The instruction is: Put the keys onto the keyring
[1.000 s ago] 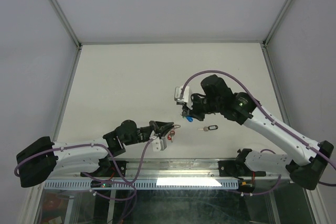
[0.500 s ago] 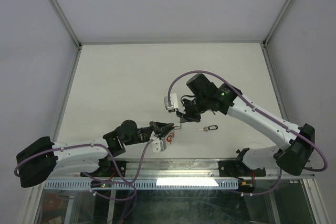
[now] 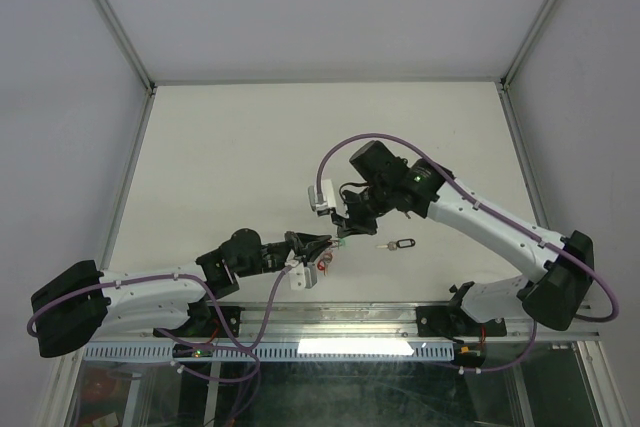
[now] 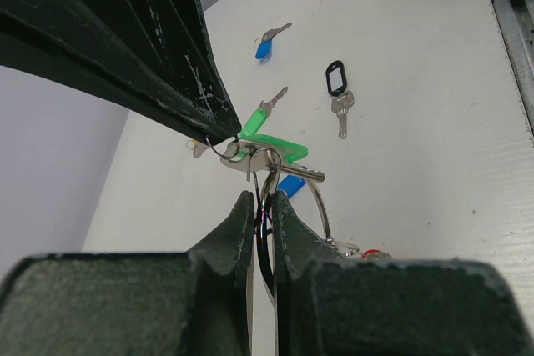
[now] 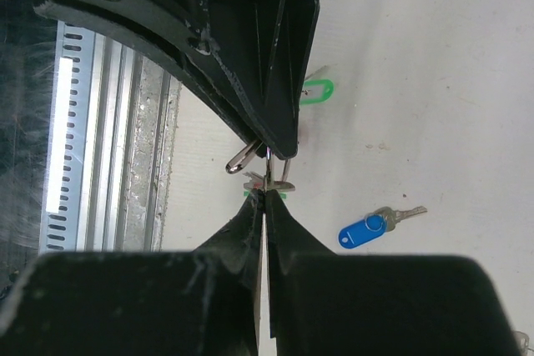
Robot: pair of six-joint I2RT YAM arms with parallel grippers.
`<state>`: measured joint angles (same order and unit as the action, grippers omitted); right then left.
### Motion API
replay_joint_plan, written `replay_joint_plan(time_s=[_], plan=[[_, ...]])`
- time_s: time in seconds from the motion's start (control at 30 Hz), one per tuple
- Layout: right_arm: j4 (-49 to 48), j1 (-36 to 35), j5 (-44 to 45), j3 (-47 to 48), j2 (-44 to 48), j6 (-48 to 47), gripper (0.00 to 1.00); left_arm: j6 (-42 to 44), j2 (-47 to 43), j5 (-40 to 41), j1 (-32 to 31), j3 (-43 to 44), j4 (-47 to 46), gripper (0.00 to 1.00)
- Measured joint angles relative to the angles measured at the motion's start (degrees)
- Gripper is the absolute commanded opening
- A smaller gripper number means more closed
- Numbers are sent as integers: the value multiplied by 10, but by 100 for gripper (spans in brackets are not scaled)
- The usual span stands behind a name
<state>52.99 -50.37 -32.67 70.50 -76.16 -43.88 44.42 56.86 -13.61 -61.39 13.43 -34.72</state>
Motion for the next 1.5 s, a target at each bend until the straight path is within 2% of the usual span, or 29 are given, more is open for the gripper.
replay_joint_plan(time_s=[1.13, 1.5], plan=[[-16, -2, -44, 0, -25, -24, 0, 2, -5, -15, 0, 0, 0, 0], [38, -2, -72, 0, -51, -73, 0, 5, -5, -30, 0, 0, 9, 0]])
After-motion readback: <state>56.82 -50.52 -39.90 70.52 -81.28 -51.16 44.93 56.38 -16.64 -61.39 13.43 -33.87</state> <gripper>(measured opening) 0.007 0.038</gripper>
